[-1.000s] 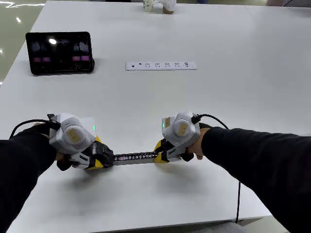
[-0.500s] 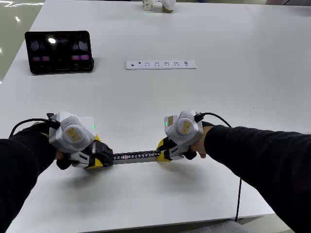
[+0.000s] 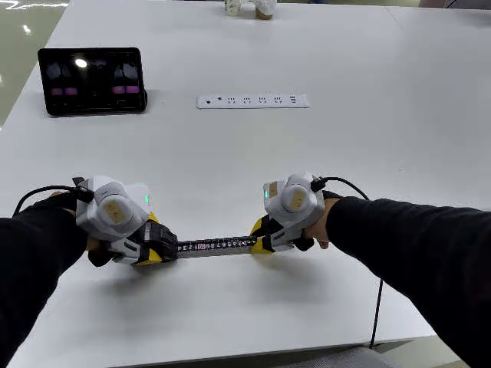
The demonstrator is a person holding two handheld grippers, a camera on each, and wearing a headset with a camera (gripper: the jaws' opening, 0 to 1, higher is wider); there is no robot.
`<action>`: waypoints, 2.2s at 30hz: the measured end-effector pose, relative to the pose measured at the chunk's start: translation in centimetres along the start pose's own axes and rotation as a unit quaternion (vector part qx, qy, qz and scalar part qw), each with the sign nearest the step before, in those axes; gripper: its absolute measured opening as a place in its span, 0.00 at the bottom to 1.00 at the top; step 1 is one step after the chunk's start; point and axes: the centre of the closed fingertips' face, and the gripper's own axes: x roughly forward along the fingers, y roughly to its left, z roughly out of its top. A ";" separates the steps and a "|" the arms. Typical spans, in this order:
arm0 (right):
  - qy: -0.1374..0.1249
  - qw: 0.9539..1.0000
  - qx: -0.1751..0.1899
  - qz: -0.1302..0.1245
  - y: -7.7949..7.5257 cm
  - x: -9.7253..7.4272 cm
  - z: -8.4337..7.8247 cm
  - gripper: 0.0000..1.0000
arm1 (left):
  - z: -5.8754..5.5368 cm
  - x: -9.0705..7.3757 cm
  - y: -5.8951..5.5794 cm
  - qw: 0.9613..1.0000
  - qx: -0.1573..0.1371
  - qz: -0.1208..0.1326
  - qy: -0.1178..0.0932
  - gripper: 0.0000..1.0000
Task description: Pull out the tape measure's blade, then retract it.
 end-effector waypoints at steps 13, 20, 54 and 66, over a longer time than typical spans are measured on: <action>0.002 1.000 0.003 -0.001 -0.1 -0.4 -0.6 0.10 | 0.0 -0.1 0.0 1.000 -0.001 0.001 -0.001 0.33; 0.002 1.000 0.007 -0.002 -0.1 -0.6 -0.8 0.10 | 0.0 -0.1 0.0 1.000 0.000 0.001 -0.001 0.33; 0.008 1.000 0.019 -0.005 -0.1 -1.9 -2.5 0.10 | -0.1 0.1 0.1 1.000 0.001 0.002 -0.001 0.33; 0.009 1.000 0.021 -0.006 -0.1 -2.3 -3.0 0.10 | 0.0 0.1 0.0 1.000 0.000 0.004 -0.002 0.33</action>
